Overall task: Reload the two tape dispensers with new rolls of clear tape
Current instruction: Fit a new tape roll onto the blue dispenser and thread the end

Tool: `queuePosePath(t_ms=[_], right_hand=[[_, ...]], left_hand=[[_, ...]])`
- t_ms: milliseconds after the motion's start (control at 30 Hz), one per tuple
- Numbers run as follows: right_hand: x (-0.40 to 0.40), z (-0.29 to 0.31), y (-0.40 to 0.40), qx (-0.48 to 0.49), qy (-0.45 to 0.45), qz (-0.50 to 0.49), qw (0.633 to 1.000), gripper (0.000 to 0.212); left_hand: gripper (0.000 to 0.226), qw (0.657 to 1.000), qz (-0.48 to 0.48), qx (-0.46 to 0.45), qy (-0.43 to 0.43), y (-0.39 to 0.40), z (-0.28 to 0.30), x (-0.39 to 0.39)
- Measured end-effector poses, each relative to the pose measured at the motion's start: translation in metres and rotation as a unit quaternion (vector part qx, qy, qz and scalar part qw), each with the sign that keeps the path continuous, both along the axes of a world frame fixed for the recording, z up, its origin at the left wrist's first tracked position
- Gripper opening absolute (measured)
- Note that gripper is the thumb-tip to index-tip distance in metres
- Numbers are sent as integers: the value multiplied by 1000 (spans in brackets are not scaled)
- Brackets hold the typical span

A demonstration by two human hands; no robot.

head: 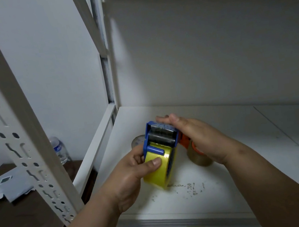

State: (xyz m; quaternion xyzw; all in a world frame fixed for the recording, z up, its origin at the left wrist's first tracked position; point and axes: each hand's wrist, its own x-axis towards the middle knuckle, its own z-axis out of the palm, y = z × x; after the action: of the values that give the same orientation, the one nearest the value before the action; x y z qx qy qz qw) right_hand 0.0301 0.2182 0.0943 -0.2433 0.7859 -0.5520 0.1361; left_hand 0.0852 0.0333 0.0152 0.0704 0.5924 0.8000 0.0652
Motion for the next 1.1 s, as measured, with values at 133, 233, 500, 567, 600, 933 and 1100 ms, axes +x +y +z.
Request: queuePosePath(t_ms=[133, 233, 500, 567, 600, 933, 1100], right_hand=[[-3, 2, 0, 76, 25, 2, 997, 77], [-7, 5, 3, 40, -19, -53, 998, 65], [-16, -6, -2, -145, -162, -78, 973, 43], [-17, -9, -4, -168, -158, -102, 968, 17], [-18, -11, -6, -169, -148, -106, 969, 13], [-22, -21, 3, -136, -136, -121, 974, 23], [-22, -30, 2, -134, -142, -126, 973, 32]], left_hand=[[49, 1000, 12, -1, 12, 3, -4, 1], [59, 999, 23, -29, 15, 4, -2, 0], [75, 989, 65, -125, 44, 8, 8, 4], [75, 989, 62, -126, 43, 11, 6, 5], [75, 990, 61, -121, 40, 12, 5, 6], [68, 999, 40, -3, 17, 11, 2, -1], [51, 999, 39, 36, 1, 10, 9, 0]])
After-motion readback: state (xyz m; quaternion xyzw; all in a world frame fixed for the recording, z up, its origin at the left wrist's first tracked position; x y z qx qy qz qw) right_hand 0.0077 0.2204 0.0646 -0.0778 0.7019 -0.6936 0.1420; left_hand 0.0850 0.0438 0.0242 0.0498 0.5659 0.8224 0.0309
